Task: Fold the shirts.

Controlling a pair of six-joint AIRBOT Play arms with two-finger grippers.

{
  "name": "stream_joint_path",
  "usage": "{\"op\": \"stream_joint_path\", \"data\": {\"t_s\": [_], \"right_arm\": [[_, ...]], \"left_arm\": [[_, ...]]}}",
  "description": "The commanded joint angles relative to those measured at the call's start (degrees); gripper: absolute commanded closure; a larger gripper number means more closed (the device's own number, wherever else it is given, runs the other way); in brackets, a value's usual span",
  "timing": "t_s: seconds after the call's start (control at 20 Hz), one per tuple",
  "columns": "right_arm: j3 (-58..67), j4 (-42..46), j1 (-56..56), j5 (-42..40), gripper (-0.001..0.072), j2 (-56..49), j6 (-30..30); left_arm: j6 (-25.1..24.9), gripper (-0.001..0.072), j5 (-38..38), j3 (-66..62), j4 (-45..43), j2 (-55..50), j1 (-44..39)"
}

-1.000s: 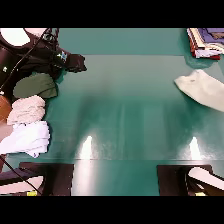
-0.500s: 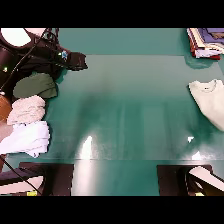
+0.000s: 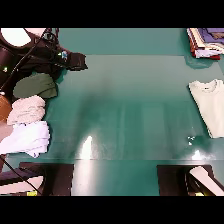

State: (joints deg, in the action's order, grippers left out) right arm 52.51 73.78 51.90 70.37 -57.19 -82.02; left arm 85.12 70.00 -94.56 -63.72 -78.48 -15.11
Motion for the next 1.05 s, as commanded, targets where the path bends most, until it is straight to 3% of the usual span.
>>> {"op": "stream_joint_path", "data": {"t_s": [0.0, 0.1, 0.4, 0.45, 0.6, 1.0], "right_arm": [[-0.02, -7.76, -5.60, -3.23, 0.0263, 5.29, -0.42], [-0.02, -11.26, -13.57, -3.23, 0.0263, 6.60, -0.42], [-0.02, -11.10, -38.97, -4.83, 0.0265, 3.26, -0.42], [-0.02, -11.04, -42.14, -4.87, 0.0295, 2.34, -0.42], [-0.02, -11.06, -48.06, -4.90, 0.0698, 0.39, -0.39], [-0.04, -11.08, -49.88, -4.17, 0.0698, 0.20, -0.39]], "left_arm": [[-0.04, 0.0683, -0.50, 0.00, -0.04, -0.04, -0.02], [-0.04, 0.0683, -0.55, -0.02, -0.11, -0.04, -0.02], [-0.02, 0.0683, -1.01, -0.02, -0.07, -0.02, -0.02], [0.00, 0.0683, -1.33, -0.02, -0.04, -0.02, -0.02], [0.00, 0.0683, -2.10, -0.02, -0.07, -0.02, -0.02], [0.00, 0.0683, -2.10, -0.02, -0.07, -0.02, -0.02]]}}
